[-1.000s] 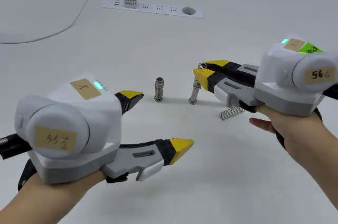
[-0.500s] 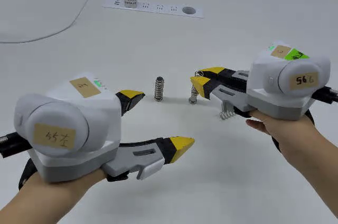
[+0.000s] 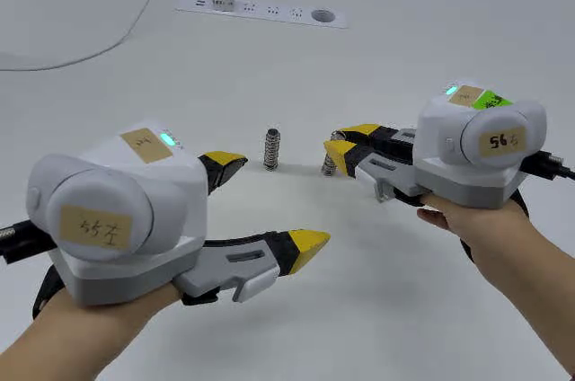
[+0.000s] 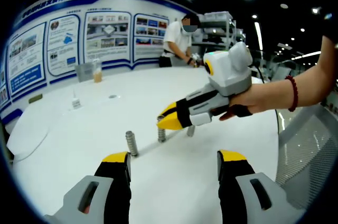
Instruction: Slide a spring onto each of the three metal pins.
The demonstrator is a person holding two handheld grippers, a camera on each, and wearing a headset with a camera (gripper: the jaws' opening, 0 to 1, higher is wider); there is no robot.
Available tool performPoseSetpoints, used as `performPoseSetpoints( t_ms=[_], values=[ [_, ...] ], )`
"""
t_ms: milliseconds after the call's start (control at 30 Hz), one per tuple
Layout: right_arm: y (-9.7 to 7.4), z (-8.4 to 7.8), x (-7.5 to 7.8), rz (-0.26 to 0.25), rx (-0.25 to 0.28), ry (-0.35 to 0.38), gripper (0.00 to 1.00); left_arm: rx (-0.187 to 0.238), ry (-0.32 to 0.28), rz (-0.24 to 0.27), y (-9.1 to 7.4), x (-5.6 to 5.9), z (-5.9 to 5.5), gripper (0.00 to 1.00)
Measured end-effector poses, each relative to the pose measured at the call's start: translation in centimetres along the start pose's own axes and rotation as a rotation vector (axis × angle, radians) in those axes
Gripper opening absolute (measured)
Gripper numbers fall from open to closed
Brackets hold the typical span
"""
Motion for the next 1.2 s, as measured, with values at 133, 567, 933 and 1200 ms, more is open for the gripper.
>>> performPoseSetpoints(
  t_ms=[133, 567, 933, 1200],
  values=[
    [0.0, -0.3, -0.1, 0.002, -0.011, -0.007, 0.11, -0.002, 0.002, -0.001, 0.0, 0.0, 0.0, 0.67],
    [0.0, -0.5, -0.1, -0.002, -0.027, -0.001, 0.12, -0.005, 0.008, 0.0, 0.1, 0.0, 0.0, 0.67],
    [-0.7, -0.1, 0.2, -0.007, -0.032, 0.053, 0.21, -0.002, 0.016, -0.005, 0.1, 0.2, 0.3, 0.67],
    [-1.9, 1.2, 0.1, -0.004, -0.001, 0.108, 0.27, 0.003, 0.042, -0.016, 0.4, 0.7, 0.6, 0.67]
  ],
)
Point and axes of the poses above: the centre of the closed fingertips' face, and the gripper's own axes: y roughly forward along the fingers, x roughly to its right, z roughly out of its top, the point moved 2 cm from there along -y, roughly backward along the fingers, and after that the axes turned 3 degrees about -z, right-handed, at the moved point
